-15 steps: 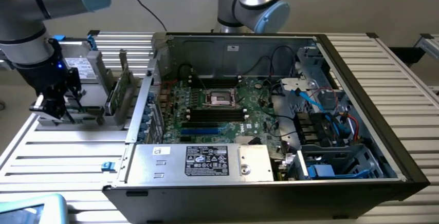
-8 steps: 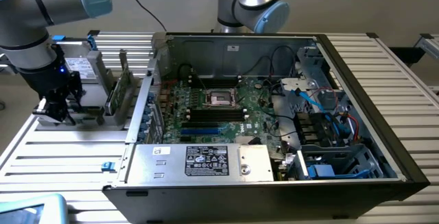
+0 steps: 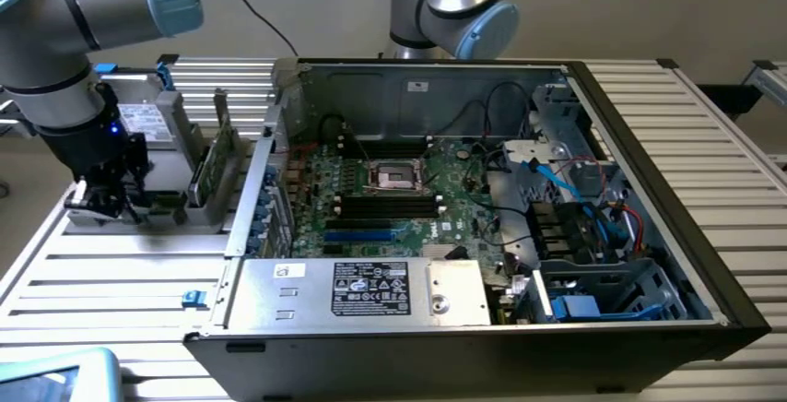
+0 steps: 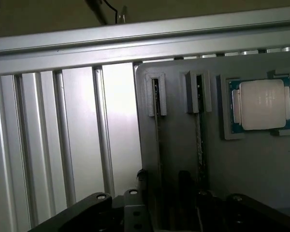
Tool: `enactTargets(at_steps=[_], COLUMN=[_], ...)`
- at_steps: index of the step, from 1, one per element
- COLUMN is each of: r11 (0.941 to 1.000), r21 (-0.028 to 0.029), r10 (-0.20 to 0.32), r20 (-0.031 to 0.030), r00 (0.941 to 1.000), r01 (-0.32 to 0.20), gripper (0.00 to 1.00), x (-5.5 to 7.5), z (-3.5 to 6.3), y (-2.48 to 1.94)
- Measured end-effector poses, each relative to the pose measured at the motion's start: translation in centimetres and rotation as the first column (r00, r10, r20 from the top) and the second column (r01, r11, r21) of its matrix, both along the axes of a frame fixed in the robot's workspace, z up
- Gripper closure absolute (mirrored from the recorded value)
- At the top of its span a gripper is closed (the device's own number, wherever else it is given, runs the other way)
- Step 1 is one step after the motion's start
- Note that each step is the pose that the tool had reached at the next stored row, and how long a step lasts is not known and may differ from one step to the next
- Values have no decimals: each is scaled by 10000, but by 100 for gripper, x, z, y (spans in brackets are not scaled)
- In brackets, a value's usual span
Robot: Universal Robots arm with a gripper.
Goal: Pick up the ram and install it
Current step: 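Pick up the ram and move it above insertion slot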
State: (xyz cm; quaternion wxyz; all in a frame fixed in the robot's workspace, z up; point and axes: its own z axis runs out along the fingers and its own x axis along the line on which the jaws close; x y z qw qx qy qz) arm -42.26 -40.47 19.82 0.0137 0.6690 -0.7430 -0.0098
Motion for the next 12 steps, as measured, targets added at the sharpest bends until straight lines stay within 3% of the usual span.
enactTargets(at_steps=[5, 12], r11=[10000, 10000], r21=[0, 4], r10=[0, 13], r20=[-2, -1], r00=[10000, 10000], r01=[0, -13], gripper=[84, 86], x=[-4, -14], z=[14, 301], y=[1, 1])
